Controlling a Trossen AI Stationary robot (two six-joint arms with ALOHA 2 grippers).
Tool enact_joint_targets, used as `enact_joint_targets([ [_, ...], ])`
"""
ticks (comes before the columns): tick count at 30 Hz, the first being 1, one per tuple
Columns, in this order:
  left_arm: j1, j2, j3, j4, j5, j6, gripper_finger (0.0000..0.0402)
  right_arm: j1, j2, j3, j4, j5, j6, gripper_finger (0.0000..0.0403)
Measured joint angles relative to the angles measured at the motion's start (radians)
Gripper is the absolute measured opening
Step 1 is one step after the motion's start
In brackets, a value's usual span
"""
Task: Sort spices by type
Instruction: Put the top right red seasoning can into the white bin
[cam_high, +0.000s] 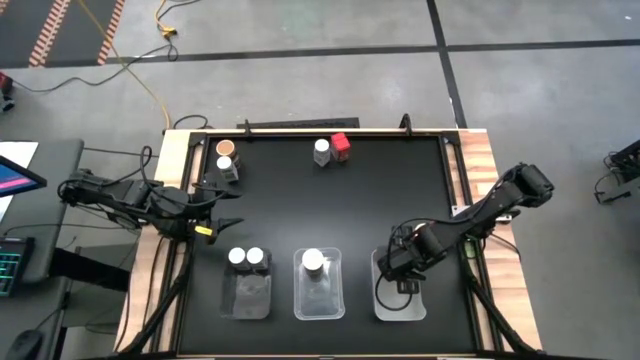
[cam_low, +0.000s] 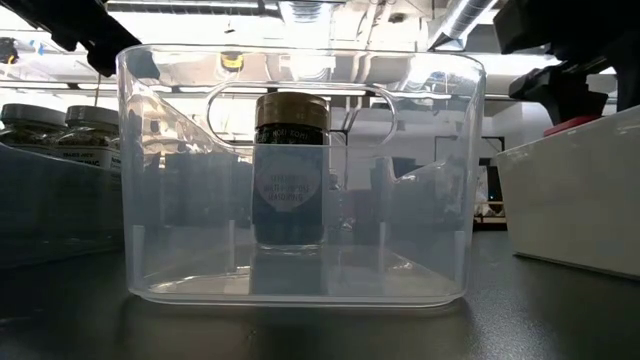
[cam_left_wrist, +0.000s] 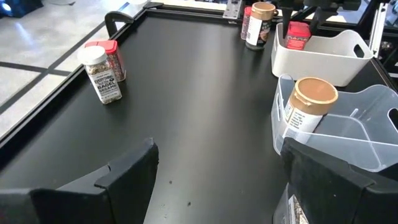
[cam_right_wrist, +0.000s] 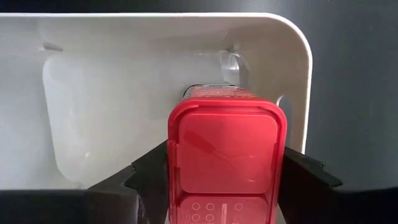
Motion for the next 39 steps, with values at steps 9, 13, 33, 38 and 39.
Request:
enact_joint_targets([
  [9, 0.0, 0.0, 0.0, 0.0, 0.0, 0.0, 0.0322, 0.0, 0.0, 0.0, 0.001, 0.002, -0.003, 0.0266],
  [13, 0.0, 0.0, 0.0, 0.0, 0.0, 0.0, 0.0322, 0.0, 0.0, 0.0, 0.018, 0.004, -0.003, 0.0266],
  [33, 0.0, 0.0, 0.0, 0.0, 0.001, 0.0, 0.0322, 0.0, 0.0, 0.0, 0.017, 0.005, -0.006, 0.0266],
  [38, 0.0, 0.0, 0.0, 0.0, 0.001, 0.0, 0.0322, 0.0, 0.0, 0.0, 0.016, 0.006, -0.006, 0.0267],
  [39, 0.0, 0.0, 0.0, 0.0, 0.001, 0.0, 0.0322, 0.0, 0.0, 0.0, 0.016, 0.006, -0.006, 0.0267],
])
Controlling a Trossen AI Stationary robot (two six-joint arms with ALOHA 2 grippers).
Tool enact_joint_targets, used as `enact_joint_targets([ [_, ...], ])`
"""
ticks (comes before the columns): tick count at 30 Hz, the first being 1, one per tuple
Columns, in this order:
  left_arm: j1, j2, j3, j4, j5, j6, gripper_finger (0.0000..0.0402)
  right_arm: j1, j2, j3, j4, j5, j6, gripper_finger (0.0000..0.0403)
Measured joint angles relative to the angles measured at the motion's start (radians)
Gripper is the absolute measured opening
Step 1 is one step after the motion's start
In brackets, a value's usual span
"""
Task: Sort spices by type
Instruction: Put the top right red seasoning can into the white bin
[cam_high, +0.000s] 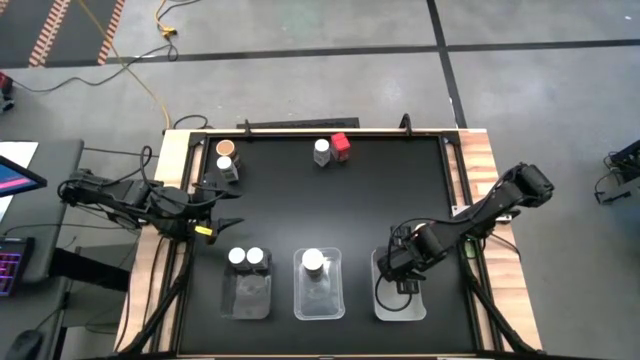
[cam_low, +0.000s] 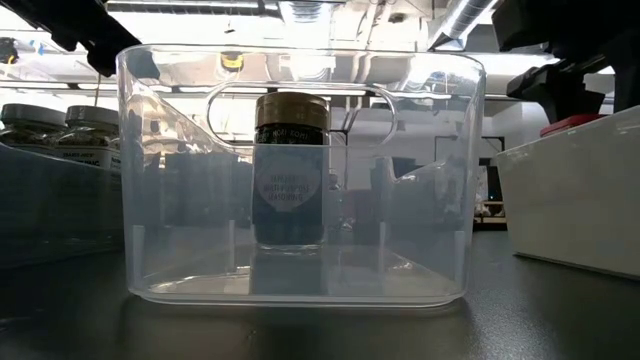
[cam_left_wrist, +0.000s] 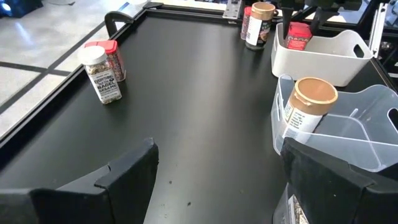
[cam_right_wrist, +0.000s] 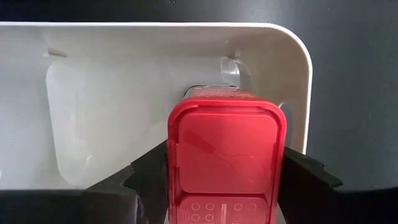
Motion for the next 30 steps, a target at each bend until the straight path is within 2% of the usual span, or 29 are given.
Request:
enact_joint_targets([
  [30, 0.0, 0.0, 0.0, 0.0, 0.0, -0.019, 0.0322, 0.015, 0.013, 0.0, 0.005, -0.002, -0.041, 0.0267],
])
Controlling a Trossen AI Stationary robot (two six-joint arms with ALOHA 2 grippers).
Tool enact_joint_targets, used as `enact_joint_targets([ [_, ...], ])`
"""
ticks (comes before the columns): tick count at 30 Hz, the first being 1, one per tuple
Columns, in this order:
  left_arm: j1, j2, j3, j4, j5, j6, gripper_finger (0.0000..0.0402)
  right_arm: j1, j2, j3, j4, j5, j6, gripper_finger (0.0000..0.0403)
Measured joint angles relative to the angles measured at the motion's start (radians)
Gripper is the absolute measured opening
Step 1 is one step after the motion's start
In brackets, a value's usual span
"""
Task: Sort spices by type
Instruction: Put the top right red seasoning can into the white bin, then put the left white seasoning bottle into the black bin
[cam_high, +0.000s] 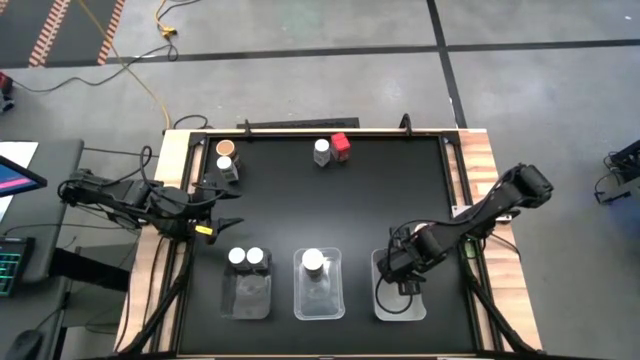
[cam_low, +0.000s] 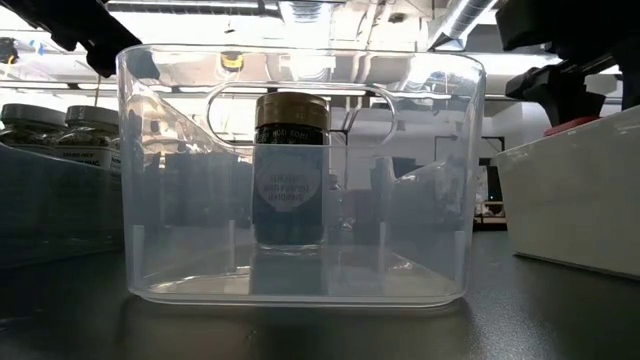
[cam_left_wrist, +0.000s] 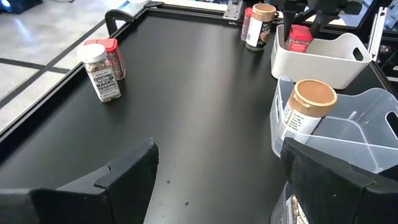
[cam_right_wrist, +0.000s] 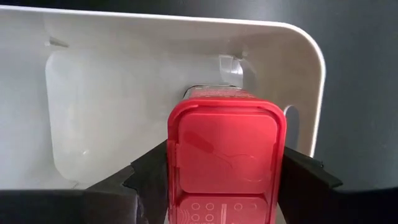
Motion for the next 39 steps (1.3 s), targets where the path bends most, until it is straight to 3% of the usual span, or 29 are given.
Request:
enact_joint_targets([
  [17, 0.0, 0.0, 0.0, 0.0, 0.0, -0.004, 0.0322, 0.0, 0.053, 0.0, -0.005, -0.003, 0.027, 0.0268],
  [30, 0.0, 0.0, 0.0, 0.0, 0.0, -0.004, 0.0322, 0.0, 0.049, 0.008, -0.017, -0.004, 0.033, 0.0357],
  [39, 0.0, 0.0, 0.0, 0.0, 0.0, -0.004, 0.0322, -0.002, 0.033, 0.092, -0.145, -0.003, 0.018, 0.0364],
])
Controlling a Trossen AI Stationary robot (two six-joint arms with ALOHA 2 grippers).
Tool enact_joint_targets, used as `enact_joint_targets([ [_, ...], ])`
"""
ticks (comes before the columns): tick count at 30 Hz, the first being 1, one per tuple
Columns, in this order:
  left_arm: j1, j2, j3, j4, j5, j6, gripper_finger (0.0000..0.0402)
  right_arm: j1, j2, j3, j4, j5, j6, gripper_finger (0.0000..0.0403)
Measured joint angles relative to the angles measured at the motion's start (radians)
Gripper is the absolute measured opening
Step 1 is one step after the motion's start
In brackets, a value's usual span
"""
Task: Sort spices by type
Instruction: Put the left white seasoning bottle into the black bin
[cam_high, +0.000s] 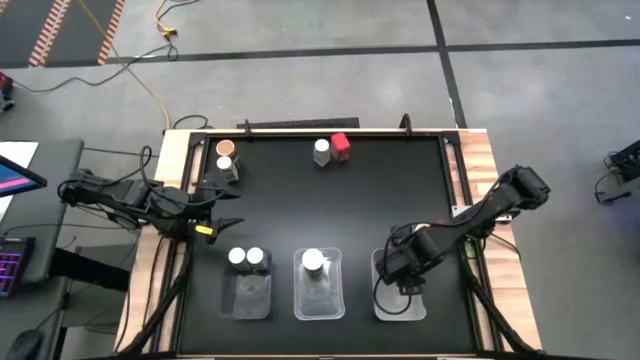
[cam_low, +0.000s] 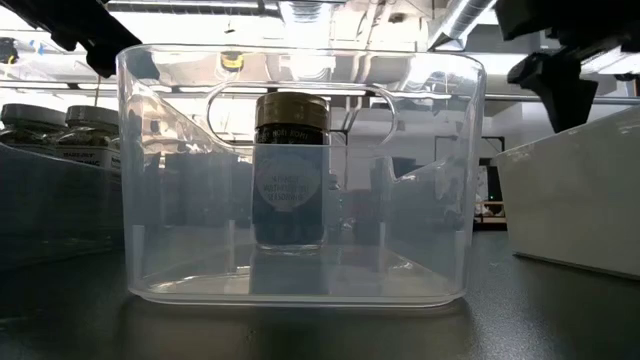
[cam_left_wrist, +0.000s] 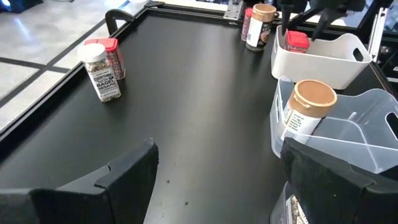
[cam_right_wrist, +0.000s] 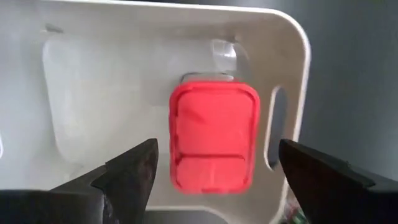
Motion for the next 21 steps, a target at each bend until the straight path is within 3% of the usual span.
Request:
enact_joint_targets([
  [9, 0.0, 0.0, 0.0, 0.0, 0.0, -0.003, 0.0322, 0.0, -0.119, 0.033, -0.065, 0.043, 0.04, 0.0363],
  [17, 0.0, 0.0, 0.0, 0.0, 0.0, -0.003, 0.0322, 0.03, -0.345, 0.018, -0.161, 0.13, 0.312, 0.0363],
  [21, 0.0, 0.0, 0.0, 0.0, 0.0, -0.008, 0.0322, 0.063, -0.431, -0.007, -0.153, 0.257, 0.489, 0.0363],
])
